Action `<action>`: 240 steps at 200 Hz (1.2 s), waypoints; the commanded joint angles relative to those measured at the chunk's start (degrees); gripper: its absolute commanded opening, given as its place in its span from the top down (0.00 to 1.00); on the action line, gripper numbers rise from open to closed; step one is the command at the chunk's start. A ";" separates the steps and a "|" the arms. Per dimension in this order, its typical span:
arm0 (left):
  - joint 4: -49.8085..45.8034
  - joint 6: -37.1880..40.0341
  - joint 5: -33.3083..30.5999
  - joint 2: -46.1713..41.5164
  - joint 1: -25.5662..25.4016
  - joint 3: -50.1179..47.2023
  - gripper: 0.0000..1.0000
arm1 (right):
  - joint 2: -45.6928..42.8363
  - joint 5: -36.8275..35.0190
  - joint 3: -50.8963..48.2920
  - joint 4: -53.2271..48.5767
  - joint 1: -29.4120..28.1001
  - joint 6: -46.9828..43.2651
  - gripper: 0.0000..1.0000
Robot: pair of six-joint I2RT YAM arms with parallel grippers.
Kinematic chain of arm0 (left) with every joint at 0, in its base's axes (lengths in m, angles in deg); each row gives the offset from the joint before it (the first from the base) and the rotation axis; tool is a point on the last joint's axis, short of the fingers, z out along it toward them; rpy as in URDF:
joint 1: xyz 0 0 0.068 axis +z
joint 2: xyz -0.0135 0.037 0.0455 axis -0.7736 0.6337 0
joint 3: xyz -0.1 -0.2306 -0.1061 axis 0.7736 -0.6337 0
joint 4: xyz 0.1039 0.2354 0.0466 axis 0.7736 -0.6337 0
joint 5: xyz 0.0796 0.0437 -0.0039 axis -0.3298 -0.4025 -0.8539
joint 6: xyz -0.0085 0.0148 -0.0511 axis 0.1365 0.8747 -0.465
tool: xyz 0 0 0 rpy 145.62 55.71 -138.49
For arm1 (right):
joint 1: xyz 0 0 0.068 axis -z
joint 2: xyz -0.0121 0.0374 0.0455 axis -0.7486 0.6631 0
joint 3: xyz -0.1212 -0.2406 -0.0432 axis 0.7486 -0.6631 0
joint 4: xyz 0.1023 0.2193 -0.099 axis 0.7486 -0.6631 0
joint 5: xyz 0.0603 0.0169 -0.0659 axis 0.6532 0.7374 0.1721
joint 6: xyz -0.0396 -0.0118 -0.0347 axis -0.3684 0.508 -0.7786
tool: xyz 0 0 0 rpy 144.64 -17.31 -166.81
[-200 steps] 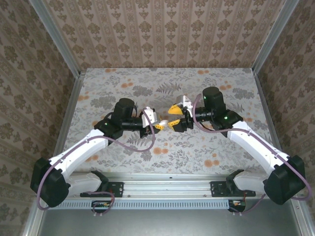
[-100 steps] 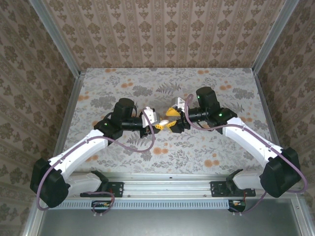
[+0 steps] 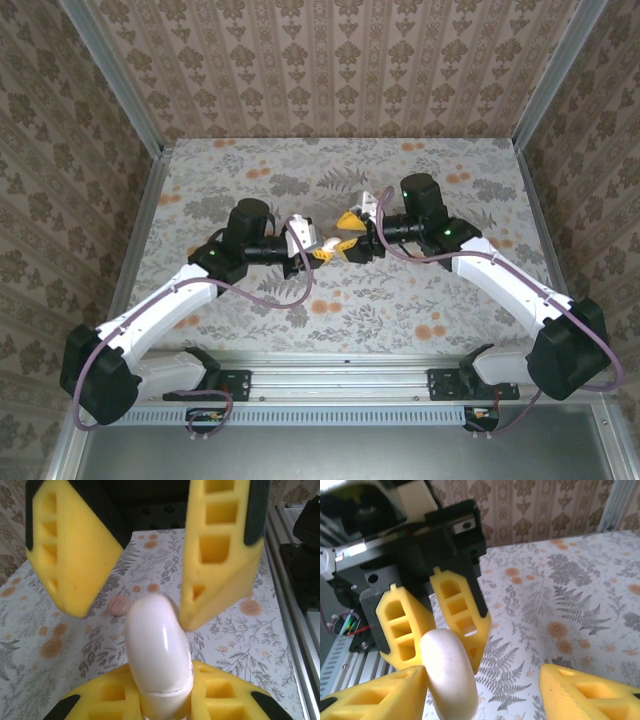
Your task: Insert wireless bluetooth earbuds into charging case
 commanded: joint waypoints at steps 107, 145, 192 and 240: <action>13.79 -9.97 2.04 -3.65 2.96 -8.83 0.94 | -0.49 -7.34 3.10 0.84 4.05 9.58 0.41; 19.12 -16.44 -6.31 -4.80 4.35 -14.14 0.94 | 1.53 -18.70 7.07 -12.00 3.98 13.25 0.42; 20.45 -22.73 -13.28 -6.73 6.88 -18.78 0.95 | 7.64 -25.66 14.49 -28.02 3.85 17.75 0.44; 21.46 -30.89 -16.47 -11.64 16.05 -23.59 0.96 | 12.07 -26.90 20.07 -31.95 1.88 18.05 0.46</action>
